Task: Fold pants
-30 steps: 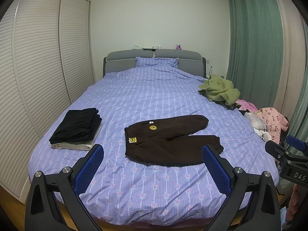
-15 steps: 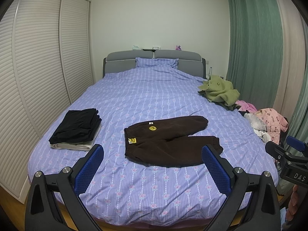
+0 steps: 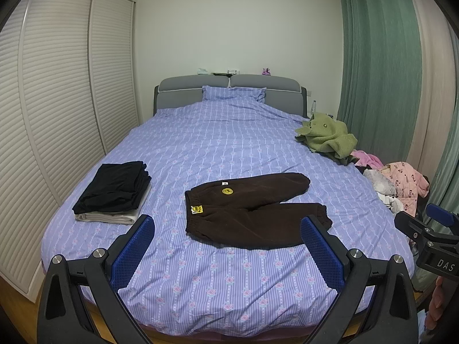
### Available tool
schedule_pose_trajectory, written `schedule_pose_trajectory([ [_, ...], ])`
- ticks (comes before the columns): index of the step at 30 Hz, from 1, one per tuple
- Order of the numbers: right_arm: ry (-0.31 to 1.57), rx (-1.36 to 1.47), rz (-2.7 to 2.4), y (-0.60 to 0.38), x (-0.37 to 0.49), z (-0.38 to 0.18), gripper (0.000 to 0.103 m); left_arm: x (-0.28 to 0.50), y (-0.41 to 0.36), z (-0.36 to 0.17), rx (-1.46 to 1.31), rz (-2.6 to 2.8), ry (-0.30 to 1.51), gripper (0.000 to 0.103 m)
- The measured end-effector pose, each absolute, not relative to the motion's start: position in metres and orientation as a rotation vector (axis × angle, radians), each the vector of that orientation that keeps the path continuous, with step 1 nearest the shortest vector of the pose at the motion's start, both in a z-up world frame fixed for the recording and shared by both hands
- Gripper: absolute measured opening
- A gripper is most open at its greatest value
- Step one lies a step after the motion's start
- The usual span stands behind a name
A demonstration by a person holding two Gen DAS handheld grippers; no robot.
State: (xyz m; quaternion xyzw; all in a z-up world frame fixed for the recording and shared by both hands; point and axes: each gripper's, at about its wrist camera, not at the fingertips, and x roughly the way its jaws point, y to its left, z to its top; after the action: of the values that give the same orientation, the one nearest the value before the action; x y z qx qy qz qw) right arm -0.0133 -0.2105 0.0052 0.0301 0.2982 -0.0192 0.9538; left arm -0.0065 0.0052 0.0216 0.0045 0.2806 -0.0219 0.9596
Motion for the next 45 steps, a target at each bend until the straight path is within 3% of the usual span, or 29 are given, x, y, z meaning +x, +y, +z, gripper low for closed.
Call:
schedule_pose_trajectory([
  [19,0.673,0.070,-0.026,-0.214,0.017,-0.016,0.103,0.016,0.004,0.001,0.024,-0.003,0.629,0.103],
  [30,0.771,0.096,-0.091,-0.229,0.087,-0.056,0.103,0.102,-0.007,-0.038,0.060,-0.087,0.682,0.103],
  [42,0.856,0.045,-0.106,-0.290,0.169,-0.095,0.102,0.202,-0.097,-0.094,0.058,-0.153,0.801,0.103],
  [45,0.893,0.011,-0.058,-0.315,0.198,-0.111,0.094,0.225,-0.122,-0.115,0.034,-0.116,0.855,0.103],
])
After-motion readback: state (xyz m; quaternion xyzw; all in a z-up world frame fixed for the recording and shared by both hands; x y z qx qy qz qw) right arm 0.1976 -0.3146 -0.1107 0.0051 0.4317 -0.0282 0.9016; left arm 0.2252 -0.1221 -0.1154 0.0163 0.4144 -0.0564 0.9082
